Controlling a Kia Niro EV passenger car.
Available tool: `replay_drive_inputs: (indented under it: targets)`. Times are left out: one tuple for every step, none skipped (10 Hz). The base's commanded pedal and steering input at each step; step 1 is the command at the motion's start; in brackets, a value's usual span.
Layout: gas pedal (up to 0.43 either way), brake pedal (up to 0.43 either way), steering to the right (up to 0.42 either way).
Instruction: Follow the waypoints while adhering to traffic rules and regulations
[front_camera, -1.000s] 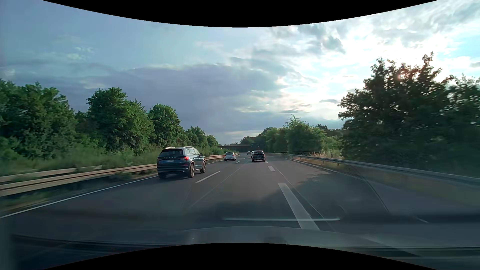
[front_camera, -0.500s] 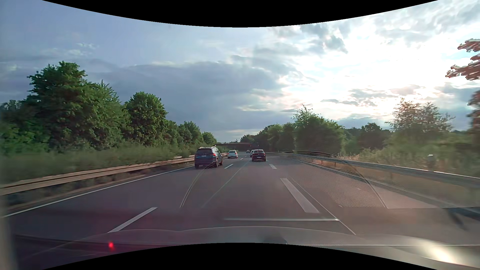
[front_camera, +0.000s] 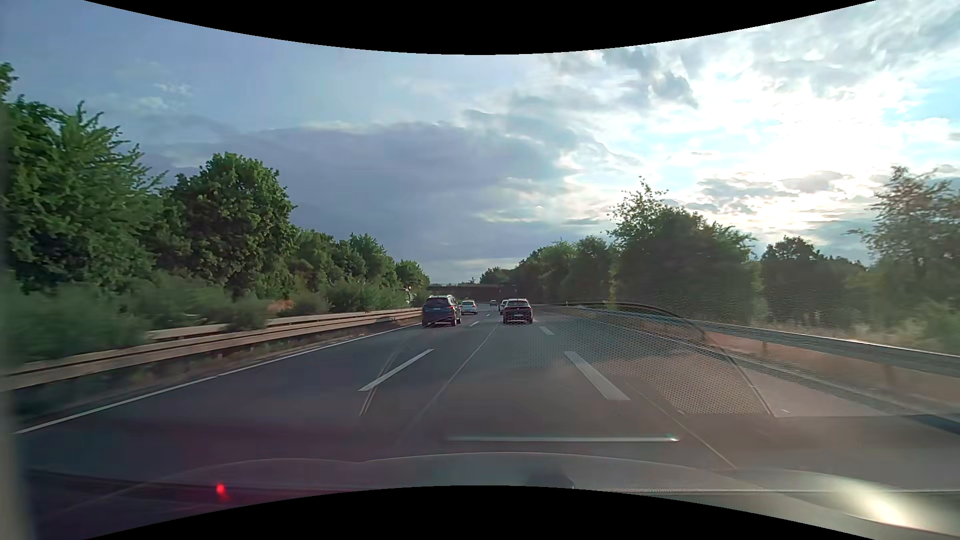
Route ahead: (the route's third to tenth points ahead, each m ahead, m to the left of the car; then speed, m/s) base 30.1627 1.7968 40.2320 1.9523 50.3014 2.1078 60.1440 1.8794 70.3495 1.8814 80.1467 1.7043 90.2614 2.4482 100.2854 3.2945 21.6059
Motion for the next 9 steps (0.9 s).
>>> replay_drive_inputs:
  targets:
    - [0.299,0.000,-0.003]
    - [0.299,0.000,-0.003]
    - [0.311,0.000,-0.003]
    - [0.319,0.000,-0.003]
    - [0.331,0.000,-0.003]
    - [0.339,0.000,-0.003]
    - [0.339,0.000,-0.003]
    - [0.350,0.000,-0.004]
    - [0.350,0.000,-0.004]
